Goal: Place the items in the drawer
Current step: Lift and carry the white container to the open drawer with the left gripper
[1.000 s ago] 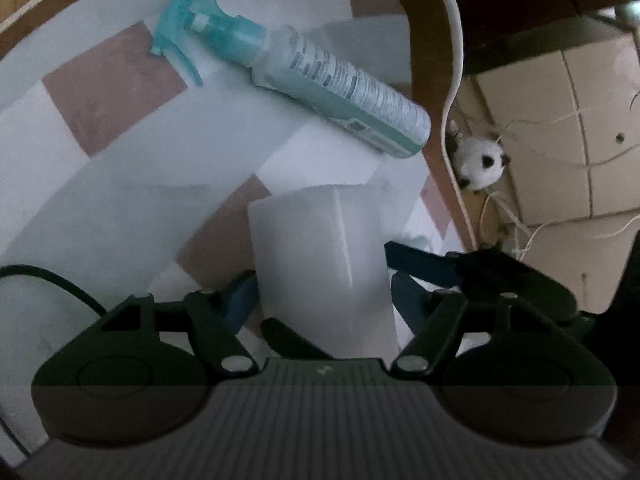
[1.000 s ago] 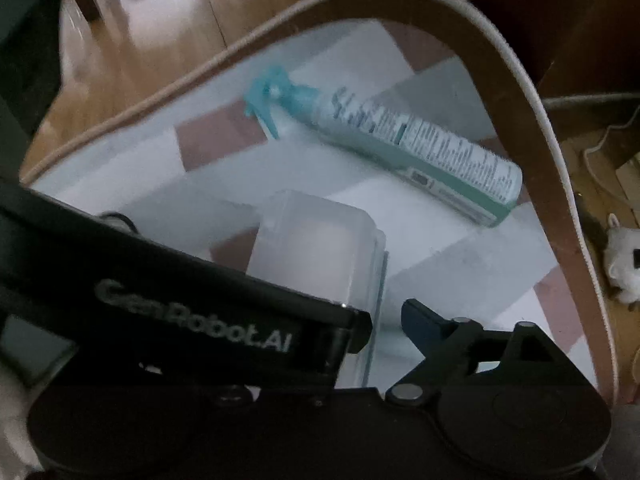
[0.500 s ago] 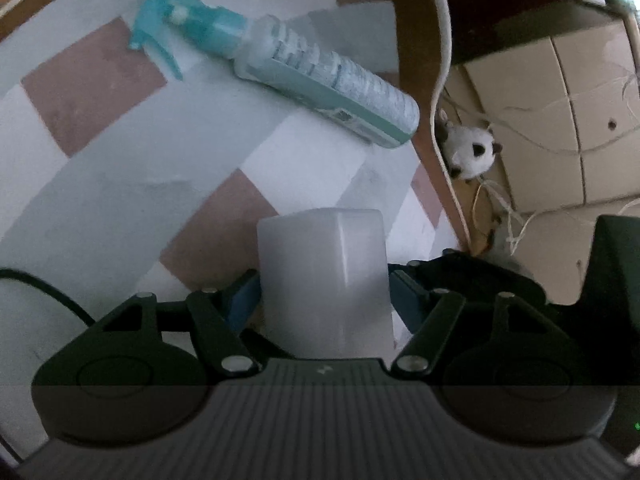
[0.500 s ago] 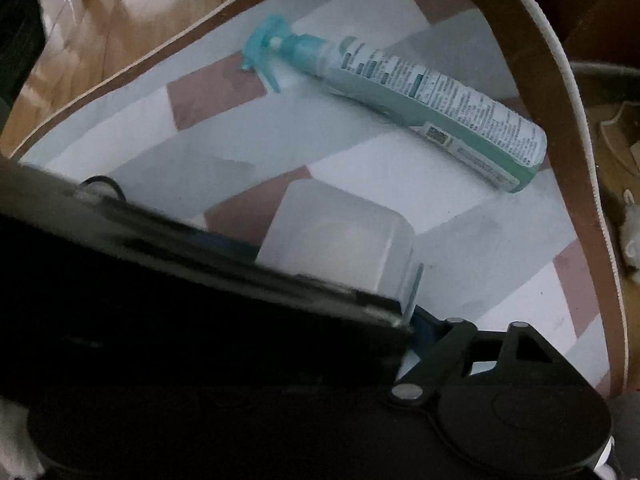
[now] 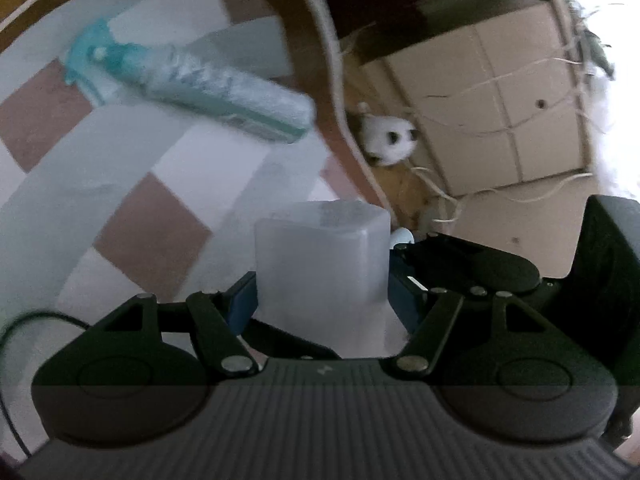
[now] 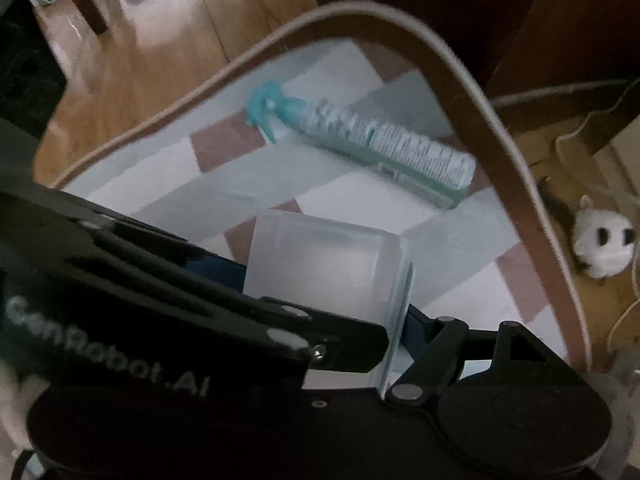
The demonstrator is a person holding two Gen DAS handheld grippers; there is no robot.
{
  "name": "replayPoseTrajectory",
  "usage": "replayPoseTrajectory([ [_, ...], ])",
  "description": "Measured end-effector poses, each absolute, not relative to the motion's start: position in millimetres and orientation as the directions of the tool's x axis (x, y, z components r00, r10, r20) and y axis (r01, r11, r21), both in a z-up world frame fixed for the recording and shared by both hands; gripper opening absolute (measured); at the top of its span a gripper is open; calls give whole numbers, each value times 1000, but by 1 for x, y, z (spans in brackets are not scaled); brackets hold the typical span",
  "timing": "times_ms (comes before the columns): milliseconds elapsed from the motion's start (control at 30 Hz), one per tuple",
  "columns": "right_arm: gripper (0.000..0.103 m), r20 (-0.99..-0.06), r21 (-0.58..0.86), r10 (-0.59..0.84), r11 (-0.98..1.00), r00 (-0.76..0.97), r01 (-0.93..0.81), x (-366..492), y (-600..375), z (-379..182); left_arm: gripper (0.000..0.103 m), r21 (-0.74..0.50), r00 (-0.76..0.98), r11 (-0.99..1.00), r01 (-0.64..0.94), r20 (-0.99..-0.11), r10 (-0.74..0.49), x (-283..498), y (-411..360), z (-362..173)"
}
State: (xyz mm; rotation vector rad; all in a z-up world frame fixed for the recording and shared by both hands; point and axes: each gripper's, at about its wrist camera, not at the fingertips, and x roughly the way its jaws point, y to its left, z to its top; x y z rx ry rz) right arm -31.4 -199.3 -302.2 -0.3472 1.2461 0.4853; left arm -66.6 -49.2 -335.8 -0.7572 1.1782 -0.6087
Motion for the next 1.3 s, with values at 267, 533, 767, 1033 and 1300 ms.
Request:
replayPoseTrajectory([
  [267, 82, -948, -62, 164, 747, 274, -662, -55, -189, -225, 68, -829, 340, 547, 118, -484, -806, -96, -36, -270],
  [533, 82, -906, -123, 209, 702, 369, -701, -84, -166, -139, 66, -804, 489, 558, 204, -410, -770, -135, -3, -191],
  [767, 82, -848, -138, 300, 671, 437, -728, -124, -146, -87, 66, -735, 569, 608, 298, -375, -732, -176, 24, -133],
  [1033, 82, -686, -162, 550, 523, 476, -837, -161, -125, -21, 64, -622, 685, 677, 393, -293, -667, -223, 63, -58],
  [1300, 82, -576, -240, 603, 520, 551, -820, -193, -90, 37, 63, -498, 739, 750, 435, -278, -613, -240, 92, 12],
])
